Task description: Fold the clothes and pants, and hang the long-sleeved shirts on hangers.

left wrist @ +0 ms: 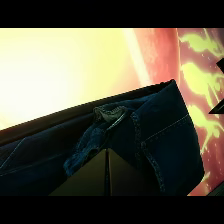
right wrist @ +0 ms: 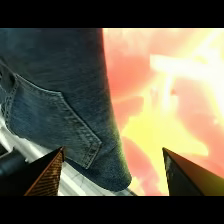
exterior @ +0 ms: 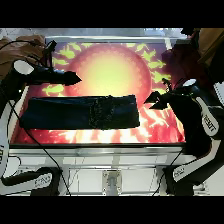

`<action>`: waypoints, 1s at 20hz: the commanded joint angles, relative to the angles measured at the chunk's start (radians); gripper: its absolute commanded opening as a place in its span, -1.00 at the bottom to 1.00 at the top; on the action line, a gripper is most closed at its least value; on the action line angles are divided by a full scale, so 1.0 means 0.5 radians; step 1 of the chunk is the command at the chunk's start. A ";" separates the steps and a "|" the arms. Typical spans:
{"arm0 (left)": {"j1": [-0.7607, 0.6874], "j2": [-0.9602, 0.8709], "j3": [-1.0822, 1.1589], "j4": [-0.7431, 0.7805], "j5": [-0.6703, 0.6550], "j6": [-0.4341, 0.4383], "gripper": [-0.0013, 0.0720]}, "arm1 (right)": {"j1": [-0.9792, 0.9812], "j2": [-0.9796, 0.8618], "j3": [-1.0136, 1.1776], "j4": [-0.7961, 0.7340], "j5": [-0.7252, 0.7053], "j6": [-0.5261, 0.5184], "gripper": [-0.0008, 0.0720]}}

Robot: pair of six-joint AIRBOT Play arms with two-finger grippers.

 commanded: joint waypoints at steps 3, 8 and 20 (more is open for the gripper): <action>0.001 0.001 0.002 -0.001 -0.001 -0.076 -0.92 | 0.165 -0.282 -0.006 0.259 0.014 -0.278 0.93; 0.001 0.001 0.002 0.000 -0.001 -0.075 -0.92 | 0.429 -0.284 -0.006 0.282 -0.050 -0.307 0.88; -0.189 -0.154 -0.131 0.194 -0.172 -0.076 -0.92 | 0.362 0.103 0.305 0.317 0.636 -0.024 -0.87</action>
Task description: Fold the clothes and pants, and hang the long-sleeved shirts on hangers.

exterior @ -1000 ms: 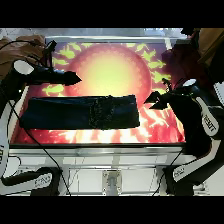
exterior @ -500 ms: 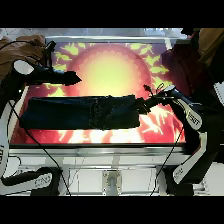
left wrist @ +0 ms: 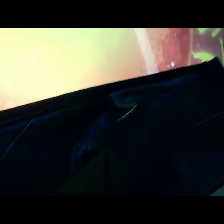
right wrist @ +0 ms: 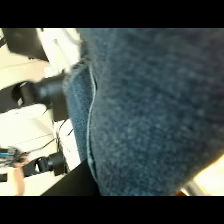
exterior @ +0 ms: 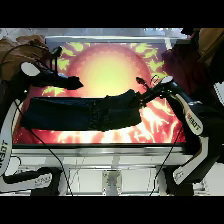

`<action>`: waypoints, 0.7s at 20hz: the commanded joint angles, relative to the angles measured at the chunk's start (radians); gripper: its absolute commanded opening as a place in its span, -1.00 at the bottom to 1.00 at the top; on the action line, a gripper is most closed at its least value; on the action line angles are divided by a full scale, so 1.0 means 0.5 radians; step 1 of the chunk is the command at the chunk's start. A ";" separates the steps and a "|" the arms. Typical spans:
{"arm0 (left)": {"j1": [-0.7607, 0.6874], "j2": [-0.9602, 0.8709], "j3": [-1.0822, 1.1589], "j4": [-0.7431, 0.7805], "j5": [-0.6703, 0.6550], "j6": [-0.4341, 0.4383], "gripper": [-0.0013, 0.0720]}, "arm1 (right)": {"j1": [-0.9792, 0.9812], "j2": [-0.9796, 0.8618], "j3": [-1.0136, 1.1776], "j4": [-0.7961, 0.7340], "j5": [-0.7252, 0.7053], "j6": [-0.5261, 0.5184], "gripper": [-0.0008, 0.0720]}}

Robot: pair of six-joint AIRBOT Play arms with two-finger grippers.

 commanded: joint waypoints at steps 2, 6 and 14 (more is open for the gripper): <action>-0.282 -0.145 -0.178 0.069 -0.069 0.000 -0.92 | -0.202 0.394 0.085 -0.290 0.288 0.299 -0.87; -0.751 -0.335 -0.203 0.062 0.186 0.000 -0.92 | -0.294 0.803 0.143 -0.536 0.319 0.555 -0.87; -1.158 -0.503 -0.200 0.070 0.700 -0.193 -0.93 | 0.113 0.970 0.383 -0.819 0.021 1.015 -0.87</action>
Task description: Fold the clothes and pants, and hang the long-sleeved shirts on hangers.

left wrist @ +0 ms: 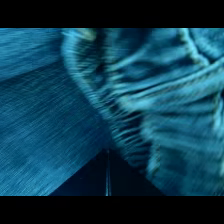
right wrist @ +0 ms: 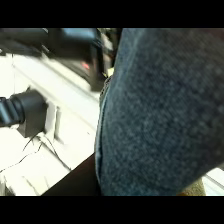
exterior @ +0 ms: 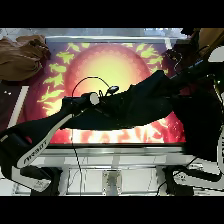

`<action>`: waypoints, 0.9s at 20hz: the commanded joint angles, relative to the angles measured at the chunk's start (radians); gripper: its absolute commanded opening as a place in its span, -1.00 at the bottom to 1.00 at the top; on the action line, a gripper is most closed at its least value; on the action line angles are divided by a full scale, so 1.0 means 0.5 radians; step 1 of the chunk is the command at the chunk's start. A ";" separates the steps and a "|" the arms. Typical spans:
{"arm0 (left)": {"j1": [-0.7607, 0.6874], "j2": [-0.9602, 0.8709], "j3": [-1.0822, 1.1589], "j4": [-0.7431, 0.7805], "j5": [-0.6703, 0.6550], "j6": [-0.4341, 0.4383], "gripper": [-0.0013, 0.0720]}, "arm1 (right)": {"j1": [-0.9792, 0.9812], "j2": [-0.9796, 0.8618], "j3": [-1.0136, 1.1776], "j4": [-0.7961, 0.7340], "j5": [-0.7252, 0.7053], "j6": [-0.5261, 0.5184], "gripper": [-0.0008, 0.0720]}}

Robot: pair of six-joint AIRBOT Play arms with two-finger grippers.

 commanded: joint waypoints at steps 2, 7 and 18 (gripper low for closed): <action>0.038 0.096 -0.001 0.018 0.094 -0.072 -0.92 | 0.333 -0.023 0.056 -0.452 -0.231 0.266 -0.87; 0.453 0.507 -0.001 0.356 -0.395 -0.072 -0.92 | 0.483 -0.153 0.087 -0.632 -0.215 0.449 -0.87; 1.174 1.164 -0.002 0.443 -0.544 -0.072 -0.92 | 1.212 -0.442 0.344 -0.426 -0.896 0.665 0.06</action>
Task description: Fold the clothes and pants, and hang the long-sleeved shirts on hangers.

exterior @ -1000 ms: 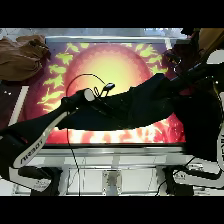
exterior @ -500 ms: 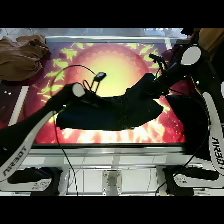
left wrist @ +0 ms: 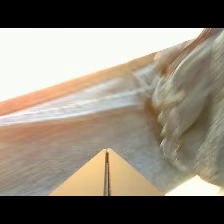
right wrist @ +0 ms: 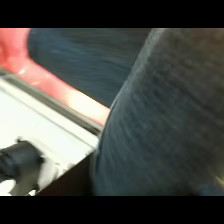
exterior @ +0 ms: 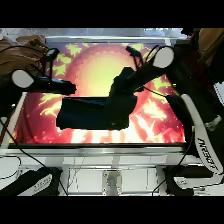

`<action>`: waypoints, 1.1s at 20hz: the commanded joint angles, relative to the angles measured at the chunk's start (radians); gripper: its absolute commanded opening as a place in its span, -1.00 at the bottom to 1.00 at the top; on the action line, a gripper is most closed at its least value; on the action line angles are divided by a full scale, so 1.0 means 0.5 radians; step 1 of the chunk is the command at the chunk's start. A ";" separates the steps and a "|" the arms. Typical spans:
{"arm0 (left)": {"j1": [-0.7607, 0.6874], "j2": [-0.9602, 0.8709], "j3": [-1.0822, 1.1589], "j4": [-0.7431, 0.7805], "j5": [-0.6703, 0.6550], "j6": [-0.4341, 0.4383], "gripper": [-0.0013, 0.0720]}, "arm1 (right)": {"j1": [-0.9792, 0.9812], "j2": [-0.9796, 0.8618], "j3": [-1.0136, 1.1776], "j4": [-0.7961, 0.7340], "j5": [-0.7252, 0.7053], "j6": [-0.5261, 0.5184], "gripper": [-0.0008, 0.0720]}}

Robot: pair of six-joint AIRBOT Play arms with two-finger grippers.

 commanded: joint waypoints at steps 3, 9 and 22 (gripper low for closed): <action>0.199 0.201 -0.001 0.017 -0.111 0.000 -0.92 | 0.385 -0.263 0.024 0.204 -0.455 -0.019 0.54; 0.214 0.252 -0.002 0.198 -0.138 -0.002 -0.92 | 0.391 -0.275 0.105 0.186 -0.757 -0.273 0.52; 0.214 0.251 -0.002 0.224 -0.149 -0.002 -0.92 | -0.999 -0.430 -0.234 0.218 0.356 -0.696 0.52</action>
